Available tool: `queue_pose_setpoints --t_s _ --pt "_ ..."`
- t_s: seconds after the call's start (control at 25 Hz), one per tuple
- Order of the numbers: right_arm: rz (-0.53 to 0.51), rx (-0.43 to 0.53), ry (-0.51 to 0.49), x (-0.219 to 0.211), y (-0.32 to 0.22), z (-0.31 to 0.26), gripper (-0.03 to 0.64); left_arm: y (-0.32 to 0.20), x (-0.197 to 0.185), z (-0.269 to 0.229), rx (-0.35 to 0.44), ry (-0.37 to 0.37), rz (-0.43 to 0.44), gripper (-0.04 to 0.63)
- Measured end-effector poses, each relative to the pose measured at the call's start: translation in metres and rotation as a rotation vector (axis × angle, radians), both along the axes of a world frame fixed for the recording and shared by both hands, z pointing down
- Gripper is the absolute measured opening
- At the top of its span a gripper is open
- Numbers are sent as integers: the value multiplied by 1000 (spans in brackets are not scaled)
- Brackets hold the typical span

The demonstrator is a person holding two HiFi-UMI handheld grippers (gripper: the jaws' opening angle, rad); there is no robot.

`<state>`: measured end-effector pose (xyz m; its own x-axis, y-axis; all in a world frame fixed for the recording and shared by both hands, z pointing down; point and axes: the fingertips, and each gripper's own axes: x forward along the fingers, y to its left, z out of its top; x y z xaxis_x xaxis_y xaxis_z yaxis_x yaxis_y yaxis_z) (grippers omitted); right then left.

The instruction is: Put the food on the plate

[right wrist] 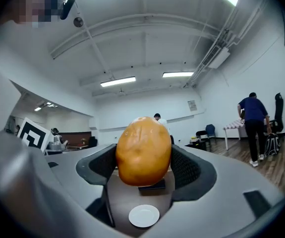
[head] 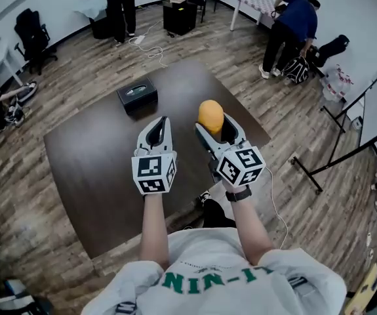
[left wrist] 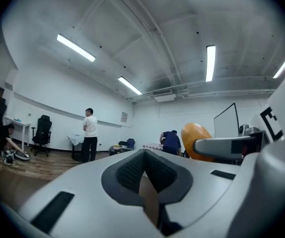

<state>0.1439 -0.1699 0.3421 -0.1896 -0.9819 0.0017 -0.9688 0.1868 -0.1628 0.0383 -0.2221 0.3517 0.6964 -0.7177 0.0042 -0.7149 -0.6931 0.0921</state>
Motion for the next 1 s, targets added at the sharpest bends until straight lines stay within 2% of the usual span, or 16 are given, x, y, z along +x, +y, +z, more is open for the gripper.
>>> queue_pose_setpoints --t_s 0.12,0.36,0.6,0.84,1.0 --pt "-104 -18 -7 -11 -47 11 344 -31 -13 6 -3 1 -90 12" --pt "-291 -34 16 -42 -125 12 344 -86 -45 8 31 -50 -280 13" --pt "-395 -80 17 -60 -177 39 344 -122 -68 30 2 -43 -419 12" --pt "-470 -178 75 -78 -211 89 344 -149 -79 64 -46 -57 -478 12" --pt "-501 -255 68 -84 -229 125 344 -165 -81 96 -106 -65 -486 12"
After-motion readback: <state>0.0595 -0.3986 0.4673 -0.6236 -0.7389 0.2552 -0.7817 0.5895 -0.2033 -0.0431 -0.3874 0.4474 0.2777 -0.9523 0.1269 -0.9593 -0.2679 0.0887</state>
